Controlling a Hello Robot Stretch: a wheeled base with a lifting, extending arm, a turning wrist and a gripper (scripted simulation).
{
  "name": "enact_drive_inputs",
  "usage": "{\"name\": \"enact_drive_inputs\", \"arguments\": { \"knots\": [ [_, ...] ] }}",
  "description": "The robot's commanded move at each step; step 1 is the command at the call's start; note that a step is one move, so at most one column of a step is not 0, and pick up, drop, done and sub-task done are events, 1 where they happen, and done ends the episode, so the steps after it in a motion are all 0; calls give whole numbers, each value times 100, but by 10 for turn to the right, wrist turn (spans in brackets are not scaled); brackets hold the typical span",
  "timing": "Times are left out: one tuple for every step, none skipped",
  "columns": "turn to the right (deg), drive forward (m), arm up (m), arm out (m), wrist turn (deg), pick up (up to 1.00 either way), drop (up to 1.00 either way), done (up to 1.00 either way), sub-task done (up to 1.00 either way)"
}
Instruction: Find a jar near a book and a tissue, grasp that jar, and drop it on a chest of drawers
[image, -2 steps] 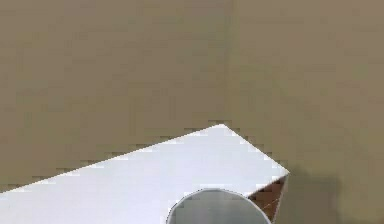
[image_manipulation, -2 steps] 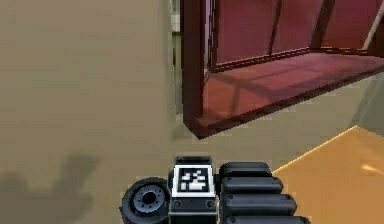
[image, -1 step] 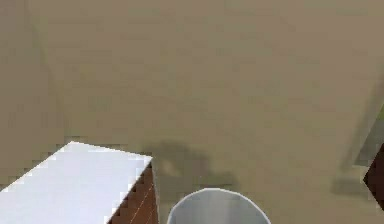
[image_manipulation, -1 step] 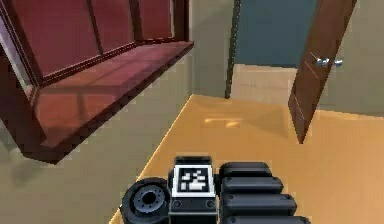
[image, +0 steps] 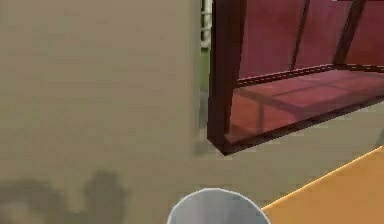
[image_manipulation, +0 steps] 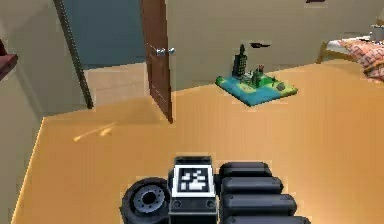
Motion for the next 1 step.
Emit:
{"name": "enact_drive_inputs", "arguments": {
  "knots": [
    [450,0,0,0,0,0,0,0,0]
  ]
}}
